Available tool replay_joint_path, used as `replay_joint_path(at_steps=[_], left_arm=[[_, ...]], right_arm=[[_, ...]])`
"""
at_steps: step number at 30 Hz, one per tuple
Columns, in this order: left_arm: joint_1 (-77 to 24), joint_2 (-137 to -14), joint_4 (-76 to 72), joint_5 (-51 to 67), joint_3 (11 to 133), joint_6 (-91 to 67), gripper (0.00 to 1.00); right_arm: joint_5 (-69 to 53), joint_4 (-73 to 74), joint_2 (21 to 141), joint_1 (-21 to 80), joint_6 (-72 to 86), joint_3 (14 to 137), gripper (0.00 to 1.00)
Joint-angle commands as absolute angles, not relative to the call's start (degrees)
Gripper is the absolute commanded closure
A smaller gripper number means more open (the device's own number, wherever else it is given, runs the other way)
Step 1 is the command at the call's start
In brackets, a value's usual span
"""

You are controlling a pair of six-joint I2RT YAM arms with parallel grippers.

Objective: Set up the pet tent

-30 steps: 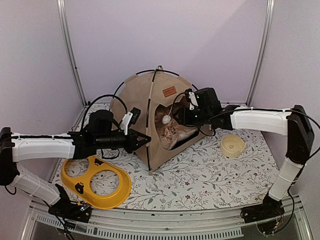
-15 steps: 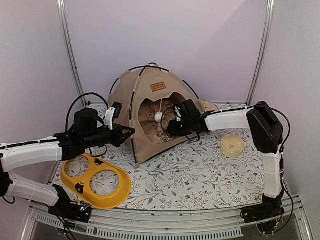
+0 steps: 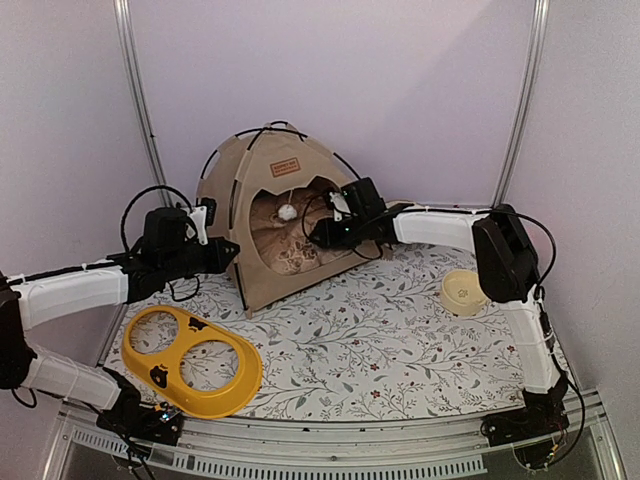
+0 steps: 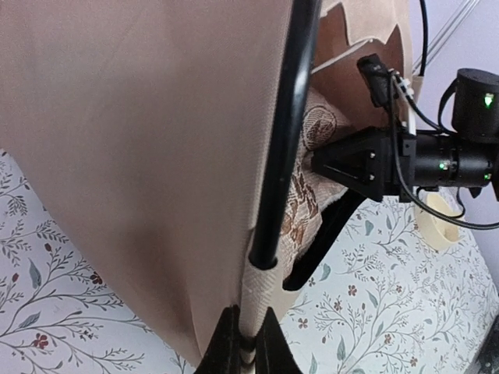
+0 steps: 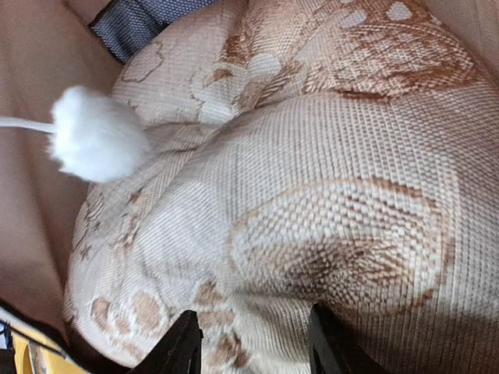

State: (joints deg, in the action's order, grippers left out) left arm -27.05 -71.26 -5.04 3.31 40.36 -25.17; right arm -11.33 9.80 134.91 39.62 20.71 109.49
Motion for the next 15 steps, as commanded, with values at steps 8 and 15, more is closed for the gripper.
replay_joint_path(at_steps=[8, 15], left_arm=[[-26.19, -72.4, -6.83, 3.94, 41.73, -28.41, 0.95], [-26.36, -69.38, -6.62, 4.45, 41.26, -29.01, 0.63]], right_arm=[[-12.45, 4.16, 111.6, 41.32, 18.3, 93.94, 0.49], [-9.34, 2.82, 101.67, 41.23, 18.17, 84.26, 0.43]])
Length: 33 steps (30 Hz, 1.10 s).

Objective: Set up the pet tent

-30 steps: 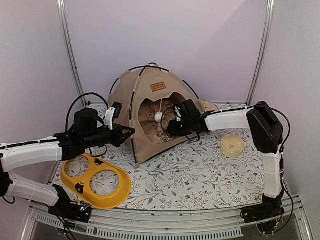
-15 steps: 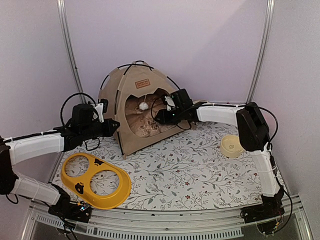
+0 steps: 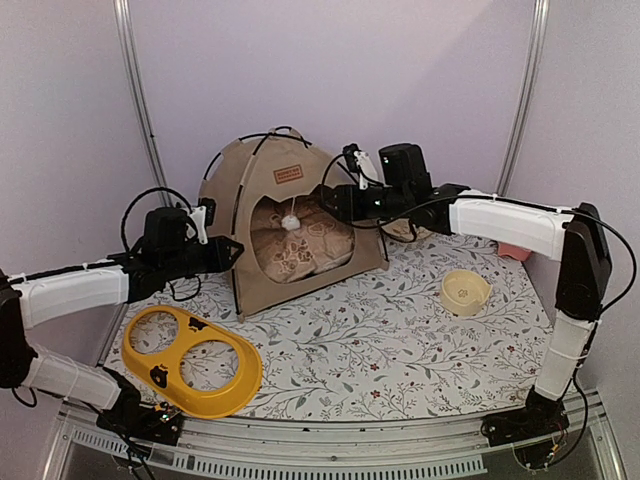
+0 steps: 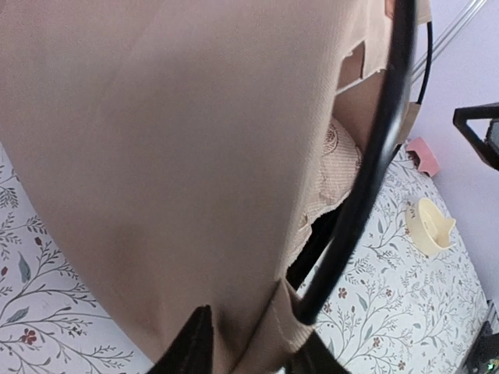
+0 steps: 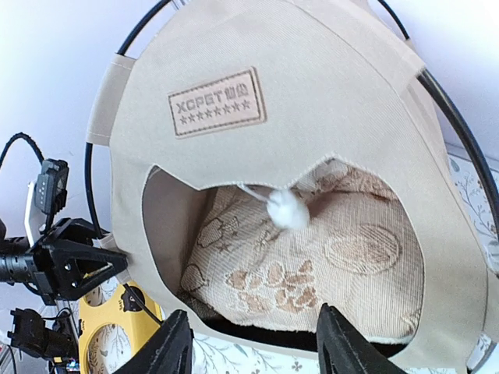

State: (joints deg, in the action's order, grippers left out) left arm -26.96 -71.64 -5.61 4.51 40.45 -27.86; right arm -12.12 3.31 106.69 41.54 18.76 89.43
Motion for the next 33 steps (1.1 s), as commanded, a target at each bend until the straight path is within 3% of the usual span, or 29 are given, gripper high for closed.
replay_joint_path(at_steps=[1, 4, 7, 10, 12, 21, 33], left_arm=[[-26.49, -68.56, -6.45, 4.55, 40.96, -29.14, 0.57], [-26.71, -66.16, -5.54, 4.49, 40.45, -29.03, 0.42], [-26.88, -64.3, -4.31, 4.38, 40.05, -29.06, 0.31], [-27.13, -61.56, -3.7, 3.23, 39.12, -29.28, 0.06], [-27.22, -59.47, -3.69, 2.71, 38.29, -29.38, 0.01], [-29.65, -52.61, -3.47, 3.01, 37.87, -27.68, 0.01], [-43.0, -59.31, -4.2, -2.57, 41.42, -27.01, 0.0]], right_arm=[[-8.85, 2.77, 99.93, 41.1, 17.98, 82.8, 0.4], [-7.48, 2.28, 94.58, 40.36, 17.9, 77.76, 0.32], [-5.04, 2.11, 90.19, 40.04, 17.93, 73.08, 0.13], [-2.01, 1.43, 84.88, 39.46, 18.3, 67.03, 0.01], [-0.14, 0.56, 81.1, 39.21, 19.08, 62.87, 0.01], [9.18, -1.21, 67.59, 38.74, 21.82, 49.76, 0.01], [8.57, 1.33, 65.91, 38.52, 24.99, 47.53, 0.01]])
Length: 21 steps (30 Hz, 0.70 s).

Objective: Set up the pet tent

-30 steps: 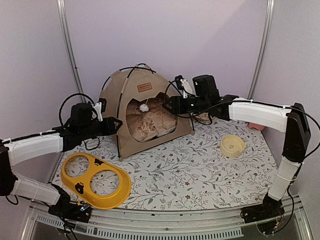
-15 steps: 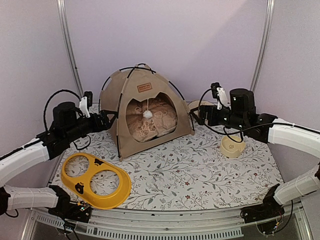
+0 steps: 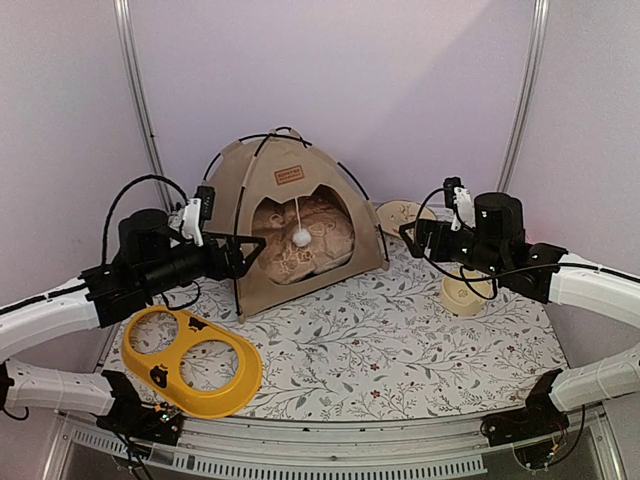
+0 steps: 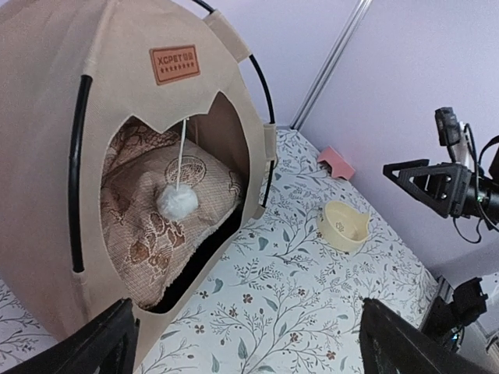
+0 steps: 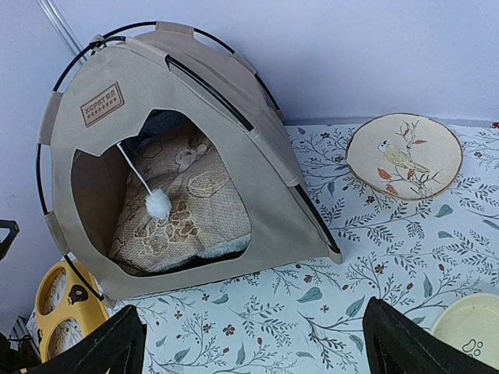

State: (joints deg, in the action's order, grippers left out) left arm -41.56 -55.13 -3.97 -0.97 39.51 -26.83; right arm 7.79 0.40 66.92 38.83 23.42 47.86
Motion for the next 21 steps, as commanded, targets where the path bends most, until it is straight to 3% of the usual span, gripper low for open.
replay_joint_path(at_steps=[1, 9, 21], left_arm=[[-43.04, -60.73, -4.21, -2.21, 41.6, -27.52, 0.01], [-41.03, -73.5, 1.48, -5.42, 47.68, -30.63, 0.01], [-18.35, -83.7, 2.28, -3.15, 55.46, -29.05, 0.01]], right_arm=[[8.45, 1.59, 65.87, 38.5, 25.06, 47.6, 0.01], [8.09, 3.45, 64.75, 38.45, 25.31, 47.14, 0.01], [5.77, 3.82, 62.74, 38.53, 25.72, 45.86, 0.01]])
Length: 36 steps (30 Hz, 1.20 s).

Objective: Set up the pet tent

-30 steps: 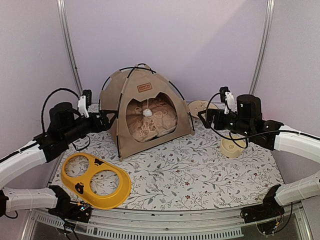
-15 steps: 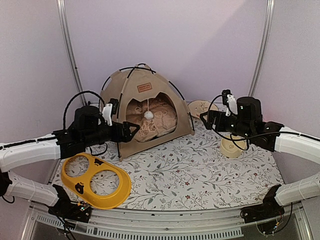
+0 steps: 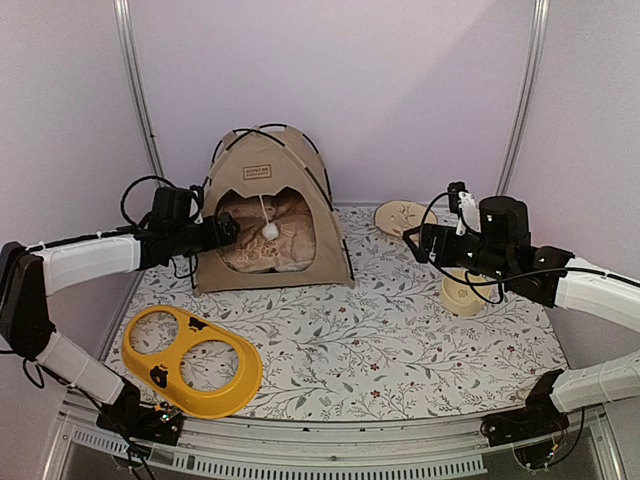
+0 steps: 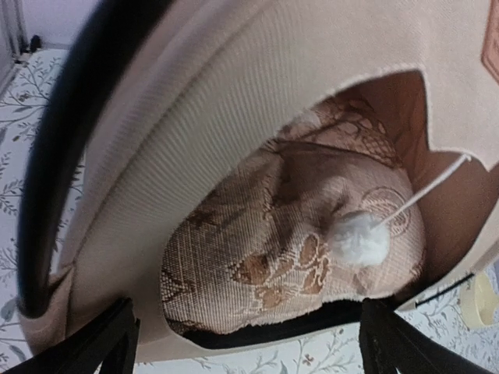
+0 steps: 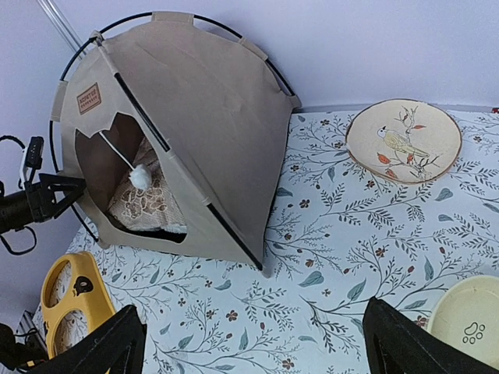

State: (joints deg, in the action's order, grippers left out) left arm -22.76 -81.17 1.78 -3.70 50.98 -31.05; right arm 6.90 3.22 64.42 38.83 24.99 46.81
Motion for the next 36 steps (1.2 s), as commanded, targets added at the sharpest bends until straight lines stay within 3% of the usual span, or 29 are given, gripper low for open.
replay_joint_path(at_steps=[1, 5, 20, 36], left_arm=[[-17.95, -84.24, 2.55, -2.55, 56.67, -28.48, 0.01], [-19.04, -83.47, 1.33, 1.39, 57.98, -27.11, 0.01], [-27.41, -66.62, 3.05, -2.52, 44.54, -29.78, 0.01], [-28.01, -63.36, 3.73, -2.02, 41.31, -32.5, 0.01]], right_arm=[[5.79, 3.93, 62.53, 38.5, 25.67, 45.7, 0.01], [6.29, 3.96, 61.55, 38.5, 25.66, 44.69, 0.01], [4.68, 3.39, 63.37, 38.5, 24.83, 46.37, 0.01], [2.89, 3.1, 63.99, 38.5, 25.31, 47.59, 0.01]])
